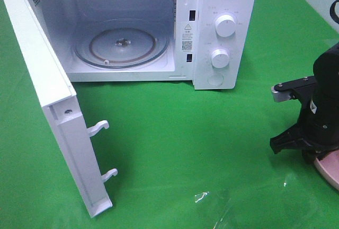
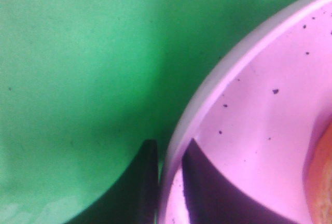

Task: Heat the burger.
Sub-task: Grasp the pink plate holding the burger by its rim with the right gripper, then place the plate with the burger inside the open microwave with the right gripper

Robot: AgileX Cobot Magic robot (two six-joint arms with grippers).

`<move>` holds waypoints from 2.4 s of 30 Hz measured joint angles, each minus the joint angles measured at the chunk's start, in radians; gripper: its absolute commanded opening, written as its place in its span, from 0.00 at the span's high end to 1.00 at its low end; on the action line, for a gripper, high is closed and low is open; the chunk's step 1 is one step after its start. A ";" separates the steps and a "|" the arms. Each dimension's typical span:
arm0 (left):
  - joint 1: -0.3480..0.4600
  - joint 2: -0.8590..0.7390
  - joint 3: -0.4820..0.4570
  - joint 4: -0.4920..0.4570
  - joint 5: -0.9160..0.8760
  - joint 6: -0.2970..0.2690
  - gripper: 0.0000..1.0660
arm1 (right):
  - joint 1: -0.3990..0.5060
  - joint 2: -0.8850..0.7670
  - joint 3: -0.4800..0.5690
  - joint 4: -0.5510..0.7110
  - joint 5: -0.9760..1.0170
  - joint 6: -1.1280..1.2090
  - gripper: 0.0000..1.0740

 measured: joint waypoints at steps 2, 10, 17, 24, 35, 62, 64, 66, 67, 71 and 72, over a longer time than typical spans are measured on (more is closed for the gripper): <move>0.000 0.000 0.000 0.000 0.000 0.000 0.13 | 0.000 0.000 0.000 0.001 -0.001 0.002 0.98; 0.000 0.000 0.000 0.000 0.000 0.000 0.13 | 0.000 0.000 0.000 -0.007 0.022 0.009 1.00; 0.000 0.000 0.000 0.000 0.000 0.000 0.13 | 0.000 -0.013 0.000 -0.022 0.079 0.004 1.00; 0.000 0.000 0.000 0.000 0.000 0.000 0.13 | 0.004 -0.061 0.000 -0.022 0.126 0.009 1.00; 0.000 0.000 0.000 0.000 0.000 0.000 0.13 | 0.103 -0.145 0.000 -0.064 0.219 0.038 1.00; 0.000 0.000 0.000 0.000 0.000 0.000 0.13 | 0.446 -0.377 0.118 -0.103 0.368 0.062 1.00; 0.000 0.000 0.000 0.000 0.000 0.000 0.13 | 0.463 -0.379 0.123 -0.103 0.372 0.064 1.00; 0.000 0.000 0.000 0.000 0.000 0.000 0.13 | 0.497 -0.383 0.132 -0.103 0.377 0.071 1.00; 0.000 0.000 0.000 0.000 0.000 0.000 0.13 | 0.530 -0.386 0.141 -0.103 0.384 0.074 1.00; 0.000 0.000 0.000 0.000 0.000 0.000 0.13 | 0.586 -0.390 0.153 -0.103 0.391 0.080 1.00; 0.000 0.000 0.000 0.000 0.000 0.000 0.13 | 0.627 -0.390 0.157 -0.103 0.402 0.081 1.00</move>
